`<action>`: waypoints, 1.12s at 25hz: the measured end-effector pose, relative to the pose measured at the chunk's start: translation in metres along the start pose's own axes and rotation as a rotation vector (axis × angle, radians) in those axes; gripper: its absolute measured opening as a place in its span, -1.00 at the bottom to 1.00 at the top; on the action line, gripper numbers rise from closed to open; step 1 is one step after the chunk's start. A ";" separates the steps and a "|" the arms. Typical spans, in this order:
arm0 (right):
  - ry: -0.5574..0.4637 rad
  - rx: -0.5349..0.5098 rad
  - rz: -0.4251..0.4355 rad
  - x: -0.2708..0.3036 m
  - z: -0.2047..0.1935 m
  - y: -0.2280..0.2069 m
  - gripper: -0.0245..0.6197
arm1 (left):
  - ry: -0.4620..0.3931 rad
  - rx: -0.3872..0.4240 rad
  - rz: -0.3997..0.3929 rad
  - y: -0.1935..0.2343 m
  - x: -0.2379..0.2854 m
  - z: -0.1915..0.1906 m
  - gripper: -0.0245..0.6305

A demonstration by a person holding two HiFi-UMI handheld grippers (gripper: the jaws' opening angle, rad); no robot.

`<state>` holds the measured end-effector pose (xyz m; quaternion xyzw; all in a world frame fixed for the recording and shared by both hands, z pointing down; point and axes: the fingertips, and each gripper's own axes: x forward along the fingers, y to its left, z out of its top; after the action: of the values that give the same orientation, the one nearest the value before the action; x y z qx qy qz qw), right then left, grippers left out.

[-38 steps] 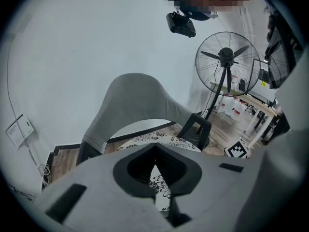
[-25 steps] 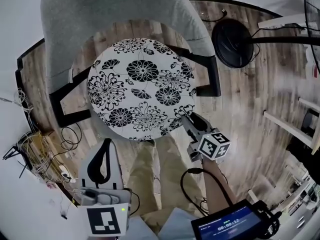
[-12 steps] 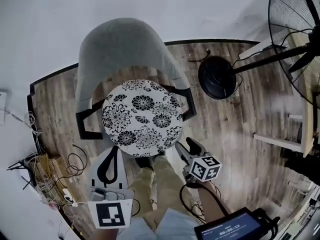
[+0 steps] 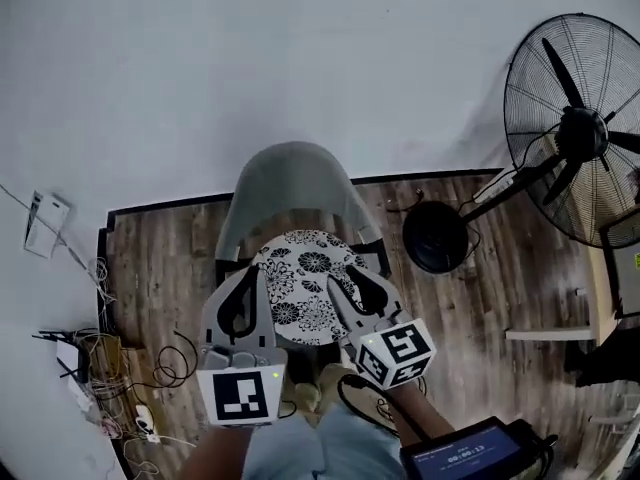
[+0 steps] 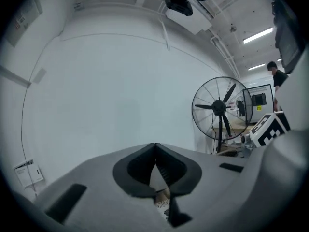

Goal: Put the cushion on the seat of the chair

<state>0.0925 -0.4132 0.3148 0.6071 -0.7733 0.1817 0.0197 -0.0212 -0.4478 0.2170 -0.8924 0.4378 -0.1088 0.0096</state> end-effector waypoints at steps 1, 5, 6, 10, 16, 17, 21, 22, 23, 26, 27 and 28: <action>-0.031 -0.034 -0.005 -0.001 0.022 0.010 -0.51 | -0.029 0.007 0.009 0.002 -0.005 0.014 -0.91; -0.131 -0.180 -0.020 -0.006 0.090 0.050 -0.66 | -0.119 0.018 0.032 0.009 -0.022 0.057 -0.92; -0.155 -0.214 -0.023 -0.007 0.103 0.058 -0.71 | -0.134 0.018 0.037 0.011 -0.025 0.064 -0.91; -0.217 -0.292 -0.050 -0.014 0.136 0.076 -0.85 | -0.192 0.015 0.057 0.018 -0.032 0.087 -0.92; -0.254 -0.364 -0.091 -0.020 0.155 0.082 -0.91 | -0.233 0.018 0.053 0.020 -0.034 0.102 -0.92; -0.255 -0.372 -0.096 -0.020 0.155 0.081 -0.91 | -0.235 0.016 0.051 0.020 -0.033 0.102 -0.92; -0.268 -0.387 -0.108 -0.020 0.160 0.081 -0.91 | -0.246 0.021 0.045 0.023 -0.031 0.107 -0.92; -0.271 -0.390 -0.112 -0.021 0.162 0.082 -0.91 | -0.249 0.021 0.043 0.023 -0.031 0.108 -0.92; -0.273 -0.393 -0.115 -0.021 0.163 0.082 -0.91 | -0.251 0.022 0.040 0.023 -0.030 0.109 -0.92; -0.263 -0.392 -0.112 -0.021 0.164 0.084 -0.91 | -0.253 0.023 0.035 0.021 -0.028 0.110 -0.92; -0.263 -0.391 -0.110 -0.021 0.164 0.085 -0.91 | -0.252 0.024 0.033 0.020 -0.027 0.110 -0.92; -0.264 -0.392 -0.109 -0.021 0.164 0.085 -0.91 | -0.252 0.024 0.031 0.020 -0.026 0.110 -0.92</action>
<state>0.0484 -0.4275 0.1343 0.6511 -0.7557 -0.0540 0.0456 -0.0303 -0.4483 0.1022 -0.8920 0.4454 -0.0009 0.0772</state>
